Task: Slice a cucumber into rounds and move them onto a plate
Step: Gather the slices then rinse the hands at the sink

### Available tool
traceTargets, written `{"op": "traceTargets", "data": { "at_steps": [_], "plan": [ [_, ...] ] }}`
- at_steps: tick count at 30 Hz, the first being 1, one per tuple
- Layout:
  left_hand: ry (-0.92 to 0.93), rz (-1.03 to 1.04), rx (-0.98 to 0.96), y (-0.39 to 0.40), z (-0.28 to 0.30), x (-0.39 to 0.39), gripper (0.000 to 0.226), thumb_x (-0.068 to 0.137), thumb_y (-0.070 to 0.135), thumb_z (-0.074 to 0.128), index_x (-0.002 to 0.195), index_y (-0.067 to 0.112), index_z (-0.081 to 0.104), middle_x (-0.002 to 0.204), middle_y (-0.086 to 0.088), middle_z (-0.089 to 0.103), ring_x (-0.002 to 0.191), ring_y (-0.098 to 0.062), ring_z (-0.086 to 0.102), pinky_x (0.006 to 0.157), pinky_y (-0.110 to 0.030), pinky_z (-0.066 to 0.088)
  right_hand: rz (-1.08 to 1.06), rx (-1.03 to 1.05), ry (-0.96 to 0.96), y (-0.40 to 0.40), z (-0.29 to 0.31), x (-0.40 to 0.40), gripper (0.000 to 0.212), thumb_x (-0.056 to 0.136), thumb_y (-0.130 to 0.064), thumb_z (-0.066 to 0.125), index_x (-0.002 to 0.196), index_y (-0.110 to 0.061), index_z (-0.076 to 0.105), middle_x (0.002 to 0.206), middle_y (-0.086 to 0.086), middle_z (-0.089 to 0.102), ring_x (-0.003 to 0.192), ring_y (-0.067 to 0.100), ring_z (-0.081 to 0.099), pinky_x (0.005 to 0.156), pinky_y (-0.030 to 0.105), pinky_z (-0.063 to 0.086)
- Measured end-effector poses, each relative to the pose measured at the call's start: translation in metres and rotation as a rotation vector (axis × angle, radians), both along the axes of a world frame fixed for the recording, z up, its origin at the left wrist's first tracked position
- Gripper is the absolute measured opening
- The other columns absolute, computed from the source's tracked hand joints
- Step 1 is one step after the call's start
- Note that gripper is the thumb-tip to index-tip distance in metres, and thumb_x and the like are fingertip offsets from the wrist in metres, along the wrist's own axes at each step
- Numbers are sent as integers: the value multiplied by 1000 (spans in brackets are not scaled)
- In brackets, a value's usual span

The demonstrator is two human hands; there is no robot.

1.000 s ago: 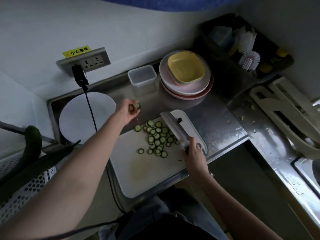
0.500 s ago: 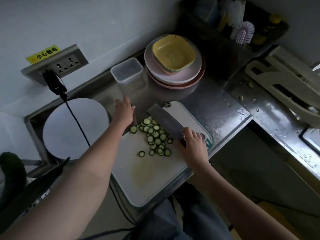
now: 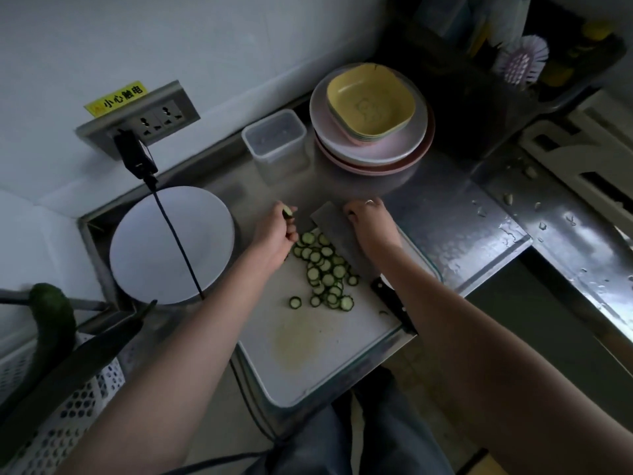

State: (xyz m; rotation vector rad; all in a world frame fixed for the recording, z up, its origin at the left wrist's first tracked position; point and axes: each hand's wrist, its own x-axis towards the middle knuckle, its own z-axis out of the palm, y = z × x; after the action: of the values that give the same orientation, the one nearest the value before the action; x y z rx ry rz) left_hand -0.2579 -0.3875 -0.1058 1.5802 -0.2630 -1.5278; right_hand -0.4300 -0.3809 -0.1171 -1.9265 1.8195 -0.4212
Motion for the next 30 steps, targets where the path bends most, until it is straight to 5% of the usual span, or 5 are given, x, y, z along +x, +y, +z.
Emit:
{"op": "traceTargets", "data": {
  "at_steps": [4,9,17,23,30],
  "plan": [
    [289,41,43,6,18,-21,32,97,14,32,74,4,51,64,-4,36,40,-8,38,35,-14,32,4,-20,-69,23,7,-7,33,88,-9,51,116,-17,66,118,12,64,114,31,55,91,30,44],
    [471,28,62,15,31,-56,28,96,4,30,79,3,52,71,-13,56,68,-22,53,53,-26,55,-261,-127,-369,57,44,0,57,90,1,44,143,-20,41,150,3,39,142,16,28,112,22,21],
    [669,-542,121,32,86,-147,59,97,49,22,120,4,53,114,-21,60,103,-33,57,82,-43,44,-253,-192,-237,97,76,-71,41,96,-22,54,137,-18,50,149,2,40,144,15,22,118,26,16],
    [659,-734,173,42,122,-270,42,101,32,26,87,5,55,68,-14,68,60,-25,68,57,-32,56,-611,-405,-327,122,108,-169,35,85,-13,68,119,-18,63,113,0,68,101,8,61,90,25,48],
    [469,-837,298,35,126,-425,33,97,22,45,67,10,45,39,-4,45,29,-12,44,36,-14,40,-999,-689,-535,132,138,-317,16,89,-3,59,99,-15,55,92,-3,65,85,6,64,76,17,49]
  ]
}}
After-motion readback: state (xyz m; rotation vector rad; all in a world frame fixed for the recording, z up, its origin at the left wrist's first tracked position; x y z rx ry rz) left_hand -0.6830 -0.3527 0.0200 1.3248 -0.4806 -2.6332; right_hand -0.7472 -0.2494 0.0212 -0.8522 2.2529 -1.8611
